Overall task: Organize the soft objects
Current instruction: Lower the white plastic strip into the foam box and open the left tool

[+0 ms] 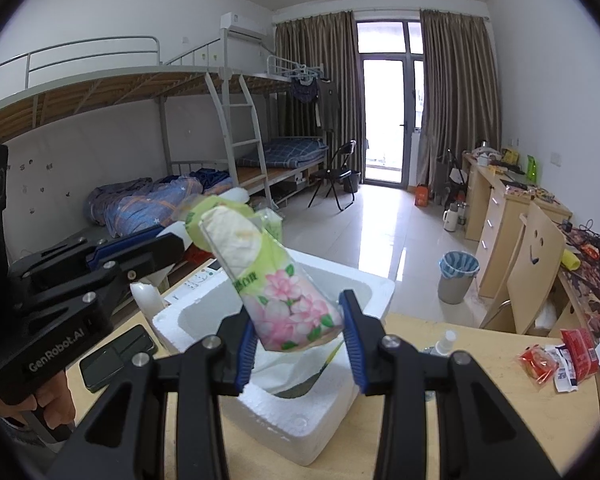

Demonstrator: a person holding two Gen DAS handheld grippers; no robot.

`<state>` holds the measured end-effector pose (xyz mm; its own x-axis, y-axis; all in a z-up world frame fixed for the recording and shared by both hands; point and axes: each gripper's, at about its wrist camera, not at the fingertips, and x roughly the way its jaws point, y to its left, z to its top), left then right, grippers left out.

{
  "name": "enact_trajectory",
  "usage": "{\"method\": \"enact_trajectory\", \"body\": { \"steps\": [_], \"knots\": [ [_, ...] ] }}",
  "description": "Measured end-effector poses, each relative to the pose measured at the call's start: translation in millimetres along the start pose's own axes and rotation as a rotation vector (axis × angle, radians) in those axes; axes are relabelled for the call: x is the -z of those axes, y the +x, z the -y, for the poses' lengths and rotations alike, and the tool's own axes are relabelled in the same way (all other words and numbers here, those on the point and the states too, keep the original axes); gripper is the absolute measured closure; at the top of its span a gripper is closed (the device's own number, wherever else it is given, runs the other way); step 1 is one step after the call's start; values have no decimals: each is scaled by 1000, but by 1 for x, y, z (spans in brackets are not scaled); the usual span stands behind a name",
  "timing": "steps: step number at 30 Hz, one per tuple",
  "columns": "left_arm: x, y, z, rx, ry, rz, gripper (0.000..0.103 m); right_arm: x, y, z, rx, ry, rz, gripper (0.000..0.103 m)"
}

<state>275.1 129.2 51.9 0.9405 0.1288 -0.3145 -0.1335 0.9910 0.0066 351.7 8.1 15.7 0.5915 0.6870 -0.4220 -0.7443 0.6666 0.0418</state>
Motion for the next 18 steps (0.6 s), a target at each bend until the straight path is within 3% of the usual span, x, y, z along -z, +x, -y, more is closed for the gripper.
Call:
{"method": "enact_trajectory", "body": {
  "steps": [18],
  "knots": [
    [-2, 38, 11, 83, 7, -77, 85, -2, -12, 19, 58, 44, 10, 60]
  ]
}}
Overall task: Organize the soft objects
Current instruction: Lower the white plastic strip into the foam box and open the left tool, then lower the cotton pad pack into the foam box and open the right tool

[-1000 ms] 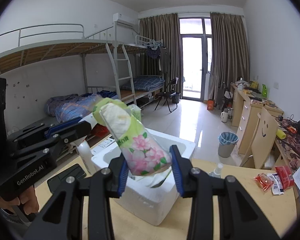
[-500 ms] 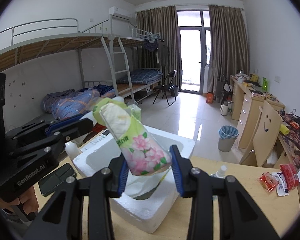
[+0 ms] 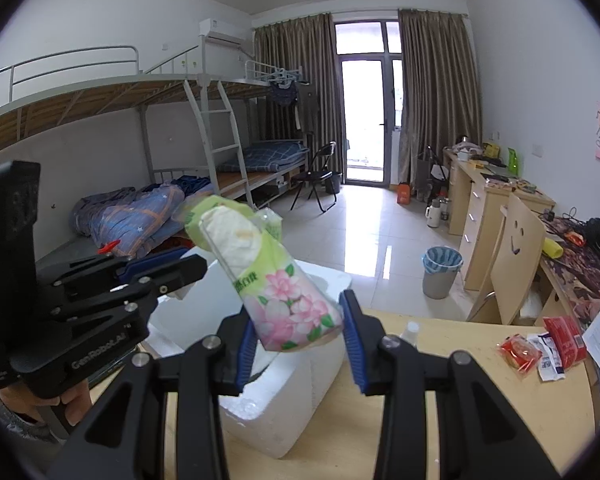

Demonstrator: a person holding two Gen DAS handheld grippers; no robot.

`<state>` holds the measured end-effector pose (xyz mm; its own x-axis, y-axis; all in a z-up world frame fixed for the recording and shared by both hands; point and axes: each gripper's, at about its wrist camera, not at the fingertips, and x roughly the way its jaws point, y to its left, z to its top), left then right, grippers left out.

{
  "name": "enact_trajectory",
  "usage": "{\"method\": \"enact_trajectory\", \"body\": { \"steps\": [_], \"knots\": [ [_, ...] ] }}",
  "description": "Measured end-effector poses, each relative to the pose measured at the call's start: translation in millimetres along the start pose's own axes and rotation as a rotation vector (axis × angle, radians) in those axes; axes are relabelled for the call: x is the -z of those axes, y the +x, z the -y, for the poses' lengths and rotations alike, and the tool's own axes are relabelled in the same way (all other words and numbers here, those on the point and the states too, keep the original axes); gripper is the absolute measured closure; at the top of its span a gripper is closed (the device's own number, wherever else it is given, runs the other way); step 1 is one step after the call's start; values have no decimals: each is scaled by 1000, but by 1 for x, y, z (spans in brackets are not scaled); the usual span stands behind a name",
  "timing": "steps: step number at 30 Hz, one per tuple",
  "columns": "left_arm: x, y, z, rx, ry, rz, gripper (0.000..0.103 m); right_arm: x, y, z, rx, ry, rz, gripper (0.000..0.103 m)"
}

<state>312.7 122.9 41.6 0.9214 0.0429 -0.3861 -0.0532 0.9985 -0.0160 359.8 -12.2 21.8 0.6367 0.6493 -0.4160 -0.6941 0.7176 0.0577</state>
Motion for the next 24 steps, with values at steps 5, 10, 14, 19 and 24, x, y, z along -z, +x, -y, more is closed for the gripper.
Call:
{"method": "enact_trajectory", "body": {
  "steps": [5, 10, 14, 19, 24],
  "knots": [
    [2, 7, -5, -19, 4, -9, 66, 0, -1, 4, 6, 9, 5, 60],
    [3, 2, -9, -76, -4, 10, 3, 2, 1, 1, 12, 11, 5, 60],
    [0, -6, -13, -126, -21, 37, 1, 2, 3, 0, 13, 16, 2, 60],
    [-1, -16, -16, -148, -38, 50, 1, 1, 2, -2, 6, 8, 3, 60],
    [-4, -29, -15, -164, -26, 71, 1, -1, 3, -8, -4, -5, 4, 60]
  ]
}}
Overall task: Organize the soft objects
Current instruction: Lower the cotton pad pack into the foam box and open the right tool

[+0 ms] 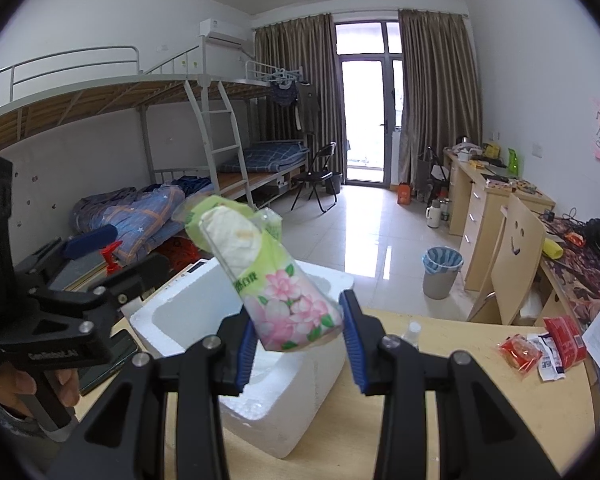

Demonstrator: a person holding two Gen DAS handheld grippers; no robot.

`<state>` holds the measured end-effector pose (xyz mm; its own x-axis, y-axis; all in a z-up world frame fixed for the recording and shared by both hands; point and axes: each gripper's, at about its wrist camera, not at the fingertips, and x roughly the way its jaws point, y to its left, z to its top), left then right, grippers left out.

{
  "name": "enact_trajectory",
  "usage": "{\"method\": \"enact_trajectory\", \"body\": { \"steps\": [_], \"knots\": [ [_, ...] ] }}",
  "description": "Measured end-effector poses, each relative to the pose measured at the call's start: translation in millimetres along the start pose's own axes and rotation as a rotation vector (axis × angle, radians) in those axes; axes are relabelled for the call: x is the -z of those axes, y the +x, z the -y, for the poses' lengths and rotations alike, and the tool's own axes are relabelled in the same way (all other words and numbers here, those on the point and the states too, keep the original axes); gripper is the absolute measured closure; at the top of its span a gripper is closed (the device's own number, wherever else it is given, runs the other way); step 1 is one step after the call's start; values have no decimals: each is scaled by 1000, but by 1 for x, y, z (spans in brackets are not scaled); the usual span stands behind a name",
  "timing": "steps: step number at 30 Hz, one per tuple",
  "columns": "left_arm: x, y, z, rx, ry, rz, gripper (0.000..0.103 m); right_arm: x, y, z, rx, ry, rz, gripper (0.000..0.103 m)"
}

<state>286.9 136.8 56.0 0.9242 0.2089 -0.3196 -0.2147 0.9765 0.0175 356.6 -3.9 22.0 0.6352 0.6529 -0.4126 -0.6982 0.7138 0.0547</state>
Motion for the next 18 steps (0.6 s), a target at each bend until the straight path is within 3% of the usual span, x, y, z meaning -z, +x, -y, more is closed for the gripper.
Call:
{"method": "enact_trajectory", "body": {
  "steps": [18],
  "knots": [
    [0, -35, -33, -109, -16, 45, 1, -6, 28, -22, -72, -27, -20, 60]
  ]
}}
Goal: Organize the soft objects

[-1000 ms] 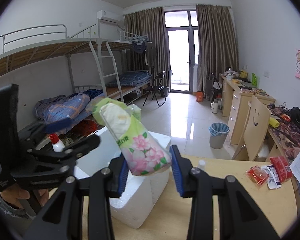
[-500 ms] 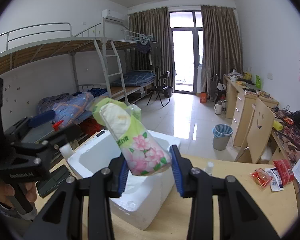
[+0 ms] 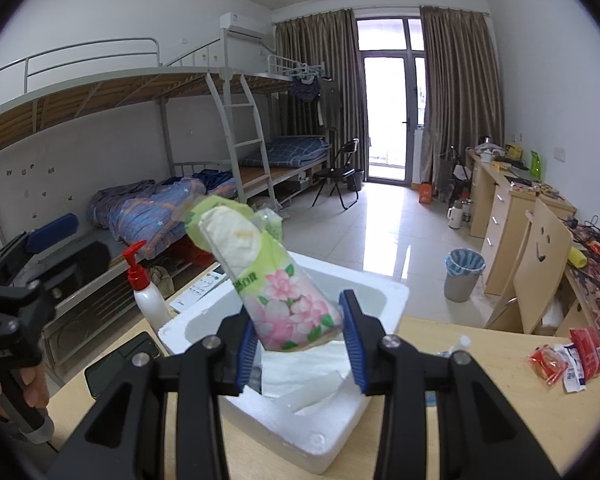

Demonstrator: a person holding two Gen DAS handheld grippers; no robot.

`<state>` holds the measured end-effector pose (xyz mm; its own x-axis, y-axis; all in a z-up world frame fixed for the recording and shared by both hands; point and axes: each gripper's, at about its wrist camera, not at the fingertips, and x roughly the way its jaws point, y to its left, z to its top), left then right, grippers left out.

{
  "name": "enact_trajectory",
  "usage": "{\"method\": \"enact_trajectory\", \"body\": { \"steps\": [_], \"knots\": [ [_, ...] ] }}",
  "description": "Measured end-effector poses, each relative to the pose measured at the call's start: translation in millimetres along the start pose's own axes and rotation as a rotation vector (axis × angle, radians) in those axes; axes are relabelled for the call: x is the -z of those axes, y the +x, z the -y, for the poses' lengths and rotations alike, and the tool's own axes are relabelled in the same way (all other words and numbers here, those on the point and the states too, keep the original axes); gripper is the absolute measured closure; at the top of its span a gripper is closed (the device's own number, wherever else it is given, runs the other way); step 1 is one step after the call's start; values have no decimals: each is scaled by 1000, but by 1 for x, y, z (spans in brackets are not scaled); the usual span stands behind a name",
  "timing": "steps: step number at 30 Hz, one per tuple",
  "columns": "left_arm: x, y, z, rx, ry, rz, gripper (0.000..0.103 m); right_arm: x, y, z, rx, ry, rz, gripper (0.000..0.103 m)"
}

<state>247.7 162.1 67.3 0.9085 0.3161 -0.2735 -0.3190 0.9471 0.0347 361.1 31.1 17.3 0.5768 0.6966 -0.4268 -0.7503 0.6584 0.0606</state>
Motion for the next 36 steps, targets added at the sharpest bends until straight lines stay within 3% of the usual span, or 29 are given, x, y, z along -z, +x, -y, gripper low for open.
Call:
{"method": "enact_trajectory", "body": {
  "steps": [7, 10, 12, 14, 19, 21, 29, 36],
  "knots": [
    [4, -1, -11, -19, -14, -1, 1, 1, 18, 3, 19, 11, -33, 58],
    [5, -1, -12, -17, -21, -4, 1, 1, 27, 7, 26, 19, -55, 48],
    [6, 0, -12, -15, -21, -3, 1, 2, 28, 9, 22, 30, -59, 33],
    [7, 0, -12, -14, -25, -2, 1, 2, 27, 8, 19, 29, -51, 31],
    [9, -1, -13, -8, -21, -7, 1, 3, 17, 10, 26, 33, -36, 25],
    [8, 0, -13, -6, -25, -11, 1, 3, 13, 11, 23, 34, -26, 14],
    [8, -8, -7, 8, -22, -16, 1, -2, -16, 14, 45, 55, 22, 0],
    [7, -27, 1, 36, -45, -11, 1, 4, -56, 14, 83, 58, 57, 0]
  ]
}}
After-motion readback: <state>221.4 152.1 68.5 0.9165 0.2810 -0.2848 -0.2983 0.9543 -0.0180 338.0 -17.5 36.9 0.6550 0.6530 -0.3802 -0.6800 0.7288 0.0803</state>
